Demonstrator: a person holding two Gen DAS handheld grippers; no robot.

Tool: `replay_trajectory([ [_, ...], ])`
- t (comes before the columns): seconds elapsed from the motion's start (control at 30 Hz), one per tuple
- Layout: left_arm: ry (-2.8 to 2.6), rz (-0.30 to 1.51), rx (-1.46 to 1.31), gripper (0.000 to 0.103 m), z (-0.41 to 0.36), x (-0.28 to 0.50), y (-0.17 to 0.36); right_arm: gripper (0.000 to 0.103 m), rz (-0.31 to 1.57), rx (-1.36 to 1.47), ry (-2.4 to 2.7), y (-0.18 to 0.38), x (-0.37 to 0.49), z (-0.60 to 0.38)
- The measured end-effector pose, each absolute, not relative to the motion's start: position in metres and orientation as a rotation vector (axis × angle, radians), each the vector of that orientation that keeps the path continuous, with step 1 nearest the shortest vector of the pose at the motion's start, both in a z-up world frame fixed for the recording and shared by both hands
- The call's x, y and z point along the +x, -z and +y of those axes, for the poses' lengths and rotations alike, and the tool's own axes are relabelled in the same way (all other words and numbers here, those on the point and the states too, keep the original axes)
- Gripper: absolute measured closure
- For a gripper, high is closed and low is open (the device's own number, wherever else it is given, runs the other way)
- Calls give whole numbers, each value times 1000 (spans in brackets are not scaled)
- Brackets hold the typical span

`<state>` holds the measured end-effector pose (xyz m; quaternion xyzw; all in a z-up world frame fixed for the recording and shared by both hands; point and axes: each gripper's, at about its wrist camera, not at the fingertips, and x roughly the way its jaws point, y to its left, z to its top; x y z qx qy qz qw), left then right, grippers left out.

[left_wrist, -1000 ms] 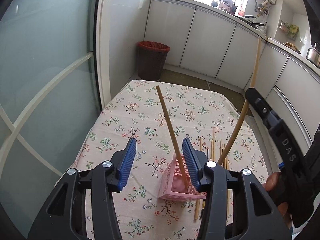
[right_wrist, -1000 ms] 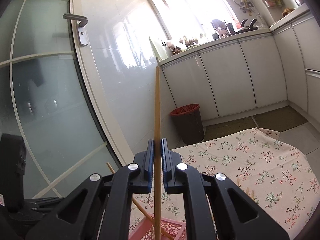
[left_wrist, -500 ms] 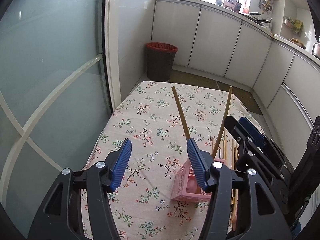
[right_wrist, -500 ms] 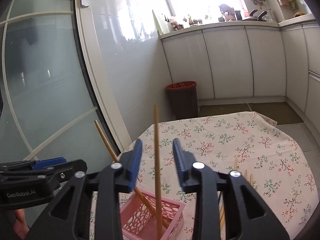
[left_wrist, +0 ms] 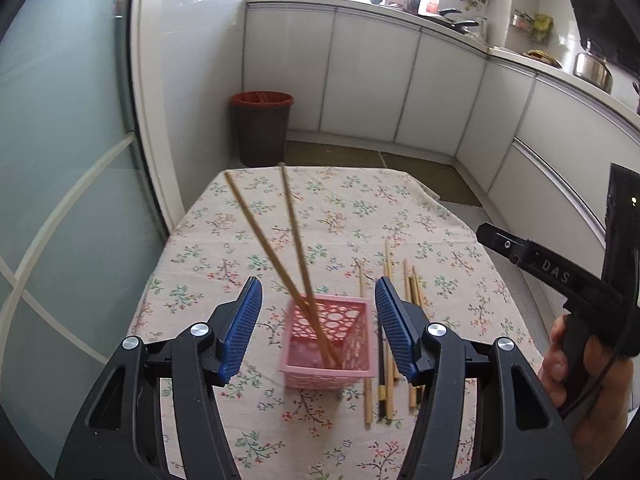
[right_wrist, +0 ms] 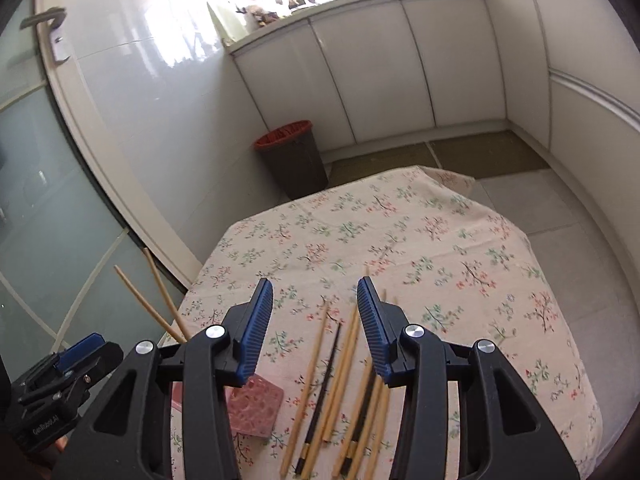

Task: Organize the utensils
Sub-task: 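Move both tools back over the remaining chopsticks with fingers open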

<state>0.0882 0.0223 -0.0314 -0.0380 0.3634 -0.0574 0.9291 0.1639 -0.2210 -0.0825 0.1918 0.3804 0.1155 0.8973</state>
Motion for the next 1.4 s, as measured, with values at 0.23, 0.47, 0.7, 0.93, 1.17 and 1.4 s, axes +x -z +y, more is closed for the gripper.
replay_trajectory([
  [0.23,260,866,-36,47,-43,102,60,59,868,436,-144,97,160,-269],
  [0.47,273,947,50,53,-95,148,94,59,926,479,-97,115,166,-301],
  [0.7,211,1078,62,62,-103,190,147,59,1091,503,-82,149,178,-312],
  [0.93,192,1148,69,72,-101,213,171,59,1124,521,-104,157,182,-313],
  [1.17,190,1169,136,87,-115,222,182,59,1130,563,-115,158,186,-314],
  [1.4,177,1188,144,91,-115,231,190,59,1128,563,-120,157,186,-314],
])
